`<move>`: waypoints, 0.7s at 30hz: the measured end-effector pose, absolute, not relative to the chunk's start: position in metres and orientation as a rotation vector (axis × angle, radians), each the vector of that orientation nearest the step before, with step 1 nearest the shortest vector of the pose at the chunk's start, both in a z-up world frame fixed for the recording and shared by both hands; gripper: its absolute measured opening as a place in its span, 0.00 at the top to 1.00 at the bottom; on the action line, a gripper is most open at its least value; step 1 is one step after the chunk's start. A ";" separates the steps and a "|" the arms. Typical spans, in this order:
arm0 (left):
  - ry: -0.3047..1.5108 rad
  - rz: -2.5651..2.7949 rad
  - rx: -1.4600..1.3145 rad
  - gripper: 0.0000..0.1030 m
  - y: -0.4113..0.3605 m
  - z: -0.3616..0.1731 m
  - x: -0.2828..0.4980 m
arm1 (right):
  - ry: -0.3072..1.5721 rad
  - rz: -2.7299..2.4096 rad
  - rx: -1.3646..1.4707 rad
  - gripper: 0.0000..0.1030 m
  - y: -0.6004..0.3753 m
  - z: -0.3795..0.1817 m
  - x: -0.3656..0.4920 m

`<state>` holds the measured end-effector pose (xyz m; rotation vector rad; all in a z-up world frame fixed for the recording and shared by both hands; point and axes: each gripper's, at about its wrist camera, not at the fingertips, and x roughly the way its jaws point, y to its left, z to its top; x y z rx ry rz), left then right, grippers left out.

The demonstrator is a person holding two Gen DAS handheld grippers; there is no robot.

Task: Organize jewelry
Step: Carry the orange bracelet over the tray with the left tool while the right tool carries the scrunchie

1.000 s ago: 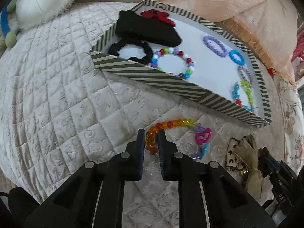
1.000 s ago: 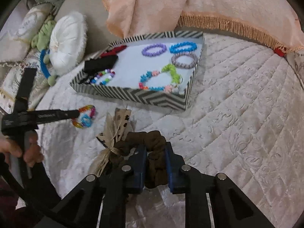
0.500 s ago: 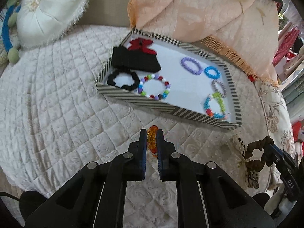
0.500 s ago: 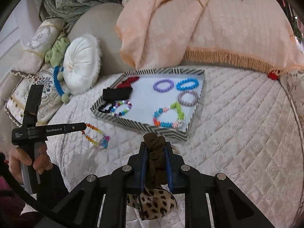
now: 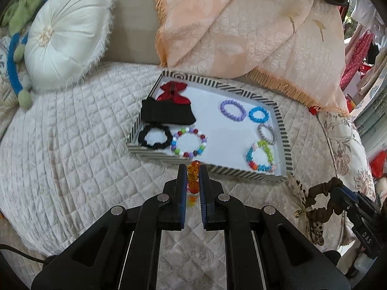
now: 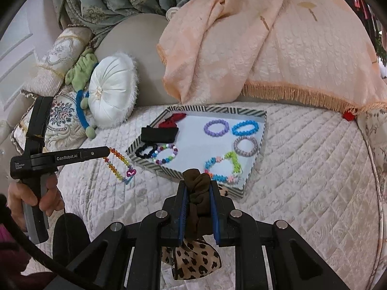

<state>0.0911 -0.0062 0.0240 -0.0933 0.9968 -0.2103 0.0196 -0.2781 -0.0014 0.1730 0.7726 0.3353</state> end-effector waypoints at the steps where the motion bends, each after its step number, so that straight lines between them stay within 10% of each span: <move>1: 0.993 -0.210 -0.089 0.92 -0.008 0.025 0.093 | 0.770 0.338 0.173 0.84 -0.277 0.001 0.023; 21: 0.996 -0.188 -0.017 0.92 -0.032 0.017 0.169 | 0.832 0.394 0.253 0.84 -0.243 -0.025 0.134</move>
